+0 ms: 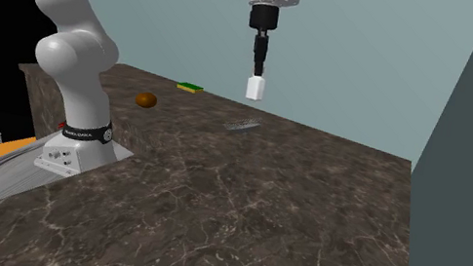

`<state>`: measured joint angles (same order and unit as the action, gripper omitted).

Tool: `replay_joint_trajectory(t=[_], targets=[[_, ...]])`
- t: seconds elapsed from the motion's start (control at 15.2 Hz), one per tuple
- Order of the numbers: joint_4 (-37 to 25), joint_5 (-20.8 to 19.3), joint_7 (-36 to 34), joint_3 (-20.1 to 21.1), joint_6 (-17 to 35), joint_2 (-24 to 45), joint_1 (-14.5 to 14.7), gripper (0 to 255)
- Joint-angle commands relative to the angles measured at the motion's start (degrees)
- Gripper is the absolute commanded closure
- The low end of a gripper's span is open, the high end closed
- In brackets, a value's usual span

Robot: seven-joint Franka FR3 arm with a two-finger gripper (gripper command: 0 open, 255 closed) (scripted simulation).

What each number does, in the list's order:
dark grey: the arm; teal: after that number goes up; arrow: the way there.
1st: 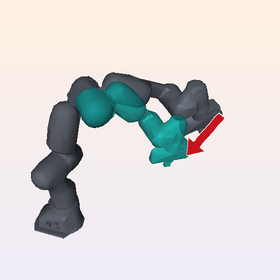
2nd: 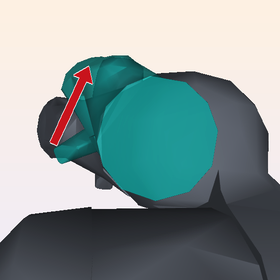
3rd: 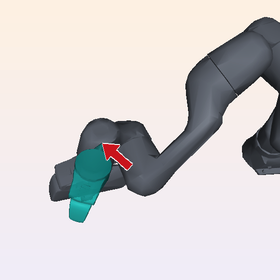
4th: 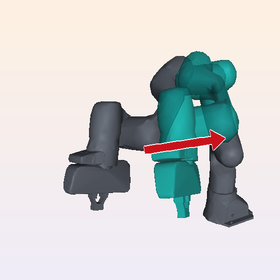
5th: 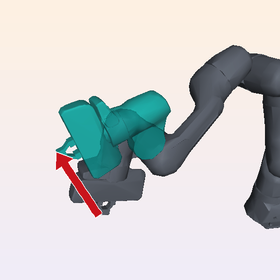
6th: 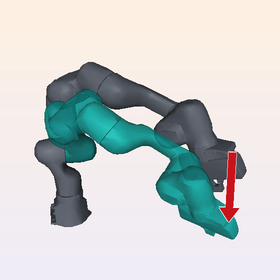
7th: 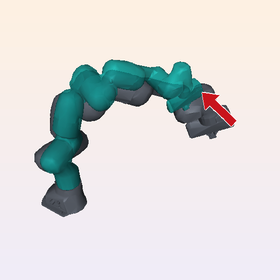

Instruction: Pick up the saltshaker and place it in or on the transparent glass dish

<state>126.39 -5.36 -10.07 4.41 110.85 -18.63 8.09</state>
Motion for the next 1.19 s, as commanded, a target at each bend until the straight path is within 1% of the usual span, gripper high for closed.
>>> replay_joint_trajectory(t=[0.0, 0.2, 0.26, 1.12], targets=[[-1.0, 0.5, -3.0, 2.0, -0.6, 0.7, 1.1, 255], [-3.6, 0.9, -7.1, 4.8, -1.8, 2.5, 2.7, 255], [-5.6, 1.1, -9.8, 6.6, -2.5, 4.0, 3.6, 255], [2.5, 0.4, -11.1, 7.0, 7.5, 6.0, 3.6, 255]])
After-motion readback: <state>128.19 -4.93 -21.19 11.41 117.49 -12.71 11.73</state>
